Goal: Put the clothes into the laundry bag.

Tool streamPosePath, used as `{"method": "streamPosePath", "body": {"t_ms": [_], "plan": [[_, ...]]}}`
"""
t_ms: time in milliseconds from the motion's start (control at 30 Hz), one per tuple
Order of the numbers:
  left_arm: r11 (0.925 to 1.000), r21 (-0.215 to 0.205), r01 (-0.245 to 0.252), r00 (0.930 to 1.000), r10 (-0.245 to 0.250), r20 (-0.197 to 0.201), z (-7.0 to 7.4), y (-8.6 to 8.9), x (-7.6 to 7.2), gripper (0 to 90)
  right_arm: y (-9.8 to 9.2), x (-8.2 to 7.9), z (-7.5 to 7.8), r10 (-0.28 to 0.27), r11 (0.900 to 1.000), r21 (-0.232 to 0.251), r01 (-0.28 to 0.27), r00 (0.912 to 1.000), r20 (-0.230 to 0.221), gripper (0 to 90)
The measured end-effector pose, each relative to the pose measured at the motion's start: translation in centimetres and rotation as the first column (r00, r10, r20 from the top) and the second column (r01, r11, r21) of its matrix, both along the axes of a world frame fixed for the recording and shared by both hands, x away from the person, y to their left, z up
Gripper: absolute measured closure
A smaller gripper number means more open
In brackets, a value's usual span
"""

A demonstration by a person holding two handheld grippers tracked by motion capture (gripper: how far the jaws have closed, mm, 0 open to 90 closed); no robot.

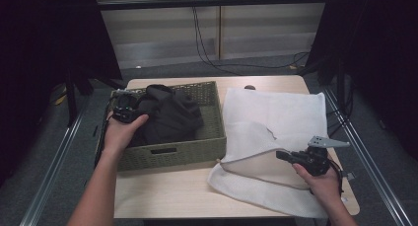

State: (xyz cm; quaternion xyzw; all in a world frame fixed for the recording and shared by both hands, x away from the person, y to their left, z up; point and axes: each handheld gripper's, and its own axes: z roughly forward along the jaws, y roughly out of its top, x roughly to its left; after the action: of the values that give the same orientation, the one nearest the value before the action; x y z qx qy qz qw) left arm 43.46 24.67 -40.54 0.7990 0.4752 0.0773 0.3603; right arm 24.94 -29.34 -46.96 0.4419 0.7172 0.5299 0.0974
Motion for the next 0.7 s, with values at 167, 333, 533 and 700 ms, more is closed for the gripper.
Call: {"method": "streamPosePath", "body": {"t_ms": [167,333,533,700], "plan": [[0.9970,0.074,-0.024,0.9996,0.025,-0.016,-0.7,-0.3,0.8,24.0,0.2,0.1,-0.2,0.005,1.000,-0.008,-0.005,1.0000,-0.004,88.5],[0.9771,0.206,-0.053,0.9884,0.080,-0.129,-2.7,-1.0,2.1,0.0,0.3,0.0,-0.2,0.008,1.000,-0.019,-0.008,1.0000,0.002,88.4],[0.9913,0.101,-0.084,0.9459,0.111,-0.305,-4.7,-0.8,3.4,0.2,0.4,0.3,-0.2,0.014,1.000,-0.019,-0.014,0.9999,0.004,88.3],[0.9906,0.079,-0.112,0.9116,0.134,-0.389,-4.9,-0.6,4.4,6.5,0.5,0.3,-0.4,0.021,1.000,-0.021,-0.021,0.9998,-0.003,88.4]]}}
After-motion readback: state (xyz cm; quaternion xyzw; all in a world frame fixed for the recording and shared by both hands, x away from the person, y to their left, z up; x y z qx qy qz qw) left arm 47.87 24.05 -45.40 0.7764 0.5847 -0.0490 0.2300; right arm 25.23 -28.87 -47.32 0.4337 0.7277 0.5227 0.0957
